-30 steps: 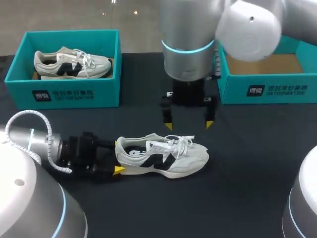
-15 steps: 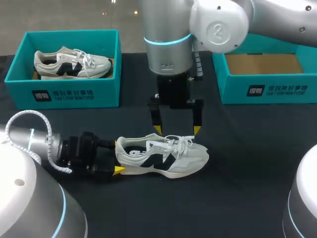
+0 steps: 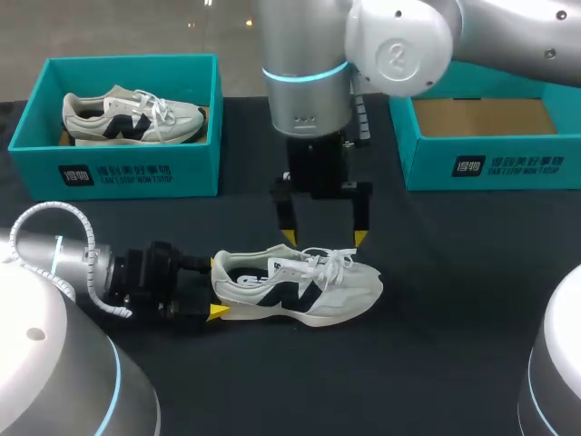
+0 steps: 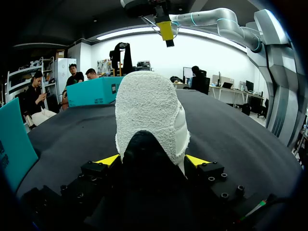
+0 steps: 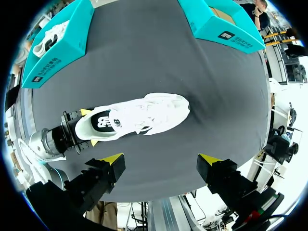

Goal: Take the shoe out of the shoebox, open the shoe tongue, remove and reinsert the insole, then place the shoe into the shoebox

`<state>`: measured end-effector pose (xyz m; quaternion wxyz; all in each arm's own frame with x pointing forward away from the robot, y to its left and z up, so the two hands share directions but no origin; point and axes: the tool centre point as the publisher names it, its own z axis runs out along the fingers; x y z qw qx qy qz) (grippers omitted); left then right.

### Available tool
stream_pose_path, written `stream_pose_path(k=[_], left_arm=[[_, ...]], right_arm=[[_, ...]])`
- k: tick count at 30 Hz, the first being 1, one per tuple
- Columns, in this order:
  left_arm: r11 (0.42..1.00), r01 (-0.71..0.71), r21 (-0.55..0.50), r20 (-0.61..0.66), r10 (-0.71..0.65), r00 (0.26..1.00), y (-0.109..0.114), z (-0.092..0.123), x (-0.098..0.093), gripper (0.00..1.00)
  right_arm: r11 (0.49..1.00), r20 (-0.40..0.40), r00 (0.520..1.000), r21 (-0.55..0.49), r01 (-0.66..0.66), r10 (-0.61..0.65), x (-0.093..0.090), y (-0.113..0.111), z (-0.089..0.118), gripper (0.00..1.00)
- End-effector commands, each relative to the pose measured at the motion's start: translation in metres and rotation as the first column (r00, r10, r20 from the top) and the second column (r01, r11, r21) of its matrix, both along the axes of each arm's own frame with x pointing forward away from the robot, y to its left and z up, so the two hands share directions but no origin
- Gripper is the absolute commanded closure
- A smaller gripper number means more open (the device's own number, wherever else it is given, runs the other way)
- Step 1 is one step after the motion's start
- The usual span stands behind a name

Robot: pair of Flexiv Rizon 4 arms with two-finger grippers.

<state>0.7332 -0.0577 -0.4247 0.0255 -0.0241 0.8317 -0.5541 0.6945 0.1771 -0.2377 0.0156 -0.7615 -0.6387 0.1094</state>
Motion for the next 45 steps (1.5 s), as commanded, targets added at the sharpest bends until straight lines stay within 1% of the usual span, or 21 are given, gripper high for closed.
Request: stream_pose_path(k=[1,9,13,16,21,27,34,41,45], left_arm=[[1.000,-0.002,0.000,0.002,0.002,1.000,-0.001,-0.001,-0.002,1.00],[1.000,-0.002,0.000,0.002,0.002,1.000,-0.001,-0.001,-0.002,1.00],[1.000,-0.002,0.000,0.002,0.002,1.000,-0.001,-0.001,-0.002,1.00],[1.000,-0.002,0.000,0.002,0.002,1.000,-0.001,-0.001,-0.002,1.00],[1.000,-0.002,0.000,0.002,0.002,1.000,-0.001,-0.001,-0.002,1.00],[1.000,-0.002,0.000,0.002,0.002,1.000,-0.001,-0.001,-0.002,1.00],[1.000,-0.002,0.000,0.002,0.002,1.000,-0.001,-0.001,-0.002,1.00],[1.000,-0.002,0.000,0.002,0.002,1.000,-0.001,-0.001,-0.002,1.00],[1.000,-0.002,0.000,0.002,0.002,1.000,-0.001,-0.001,-0.002,1.00]], right_arm=[[0.999,0.007,1.000,-0.050,-0.005,0.006,0.006,0.017,-0.007,0.00],[0.998,0.074,0.995,-0.035,-0.059,0.061,0.009,0.044,-0.029,0.00],[0.993,0.101,0.989,-0.050,-0.105,0.110,0.009,0.055,-0.039,0.00],[0.989,0.105,0.985,-0.068,-0.131,0.137,0.011,0.060,-0.046,0.00],[0.984,0.114,0.981,-0.095,-0.148,0.158,0.015,0.065,-0.056,0.00],[0.984,0.117,0.984,-0.132,-0.120,0.136,0.019,0.067,-0.069,0.00],[0.968,0.109,0.977,-0.191,-0.160,0.183,0.026,0.073,-0.088,0.00],[0.963,0.106,0.974,-0.208,-0.173,0.198,0.031,0.077,-0.102,0.00],[0.960,0.106,0.974,-0.222,-0.173,0.200,0.033,0.075,-0.111,0.00]])
